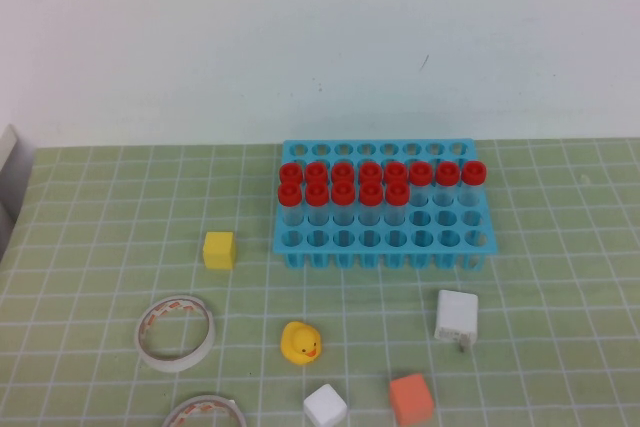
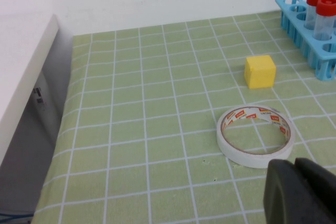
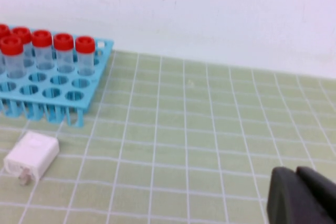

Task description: Place the test tubes

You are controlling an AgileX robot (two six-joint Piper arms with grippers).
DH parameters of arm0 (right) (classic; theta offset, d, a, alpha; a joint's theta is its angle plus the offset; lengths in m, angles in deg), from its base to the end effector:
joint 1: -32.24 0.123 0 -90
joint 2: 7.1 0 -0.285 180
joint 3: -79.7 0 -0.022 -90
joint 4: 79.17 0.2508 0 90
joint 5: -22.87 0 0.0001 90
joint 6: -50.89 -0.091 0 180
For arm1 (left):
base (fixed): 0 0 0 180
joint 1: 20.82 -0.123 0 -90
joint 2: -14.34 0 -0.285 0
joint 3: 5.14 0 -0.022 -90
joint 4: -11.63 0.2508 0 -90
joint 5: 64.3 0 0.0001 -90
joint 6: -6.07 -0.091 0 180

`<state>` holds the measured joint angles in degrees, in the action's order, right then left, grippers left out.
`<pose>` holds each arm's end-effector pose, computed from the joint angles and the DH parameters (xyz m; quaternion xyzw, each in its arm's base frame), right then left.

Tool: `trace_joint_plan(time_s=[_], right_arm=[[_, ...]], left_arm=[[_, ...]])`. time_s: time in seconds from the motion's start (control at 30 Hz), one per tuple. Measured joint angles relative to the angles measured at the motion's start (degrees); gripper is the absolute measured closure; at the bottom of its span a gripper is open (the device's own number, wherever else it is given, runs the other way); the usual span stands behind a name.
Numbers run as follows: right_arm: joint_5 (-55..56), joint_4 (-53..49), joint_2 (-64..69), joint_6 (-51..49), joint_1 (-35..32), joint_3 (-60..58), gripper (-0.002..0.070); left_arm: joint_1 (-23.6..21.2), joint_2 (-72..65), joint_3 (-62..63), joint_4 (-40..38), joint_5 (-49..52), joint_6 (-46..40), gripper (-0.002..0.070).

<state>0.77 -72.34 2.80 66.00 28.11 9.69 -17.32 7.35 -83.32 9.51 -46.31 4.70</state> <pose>0.0514 0.0004 0.2188 -0.0456 0.7750 -0.0536 0.6280 0.0536 -0.0043 0.1799 0.0231 0.7831 -0.0270 0.6209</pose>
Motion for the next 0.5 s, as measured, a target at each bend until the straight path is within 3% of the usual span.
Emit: trace_joint_plan(time_s=[0.5], right_arm=[[1.1, -1.0, -2.8, 0.3, -1.1, -8.0, 0.0678]], left_arm=[[0.0, 0.0, 0.0, 0.0, 0.1, 0.0, 0.0675]])
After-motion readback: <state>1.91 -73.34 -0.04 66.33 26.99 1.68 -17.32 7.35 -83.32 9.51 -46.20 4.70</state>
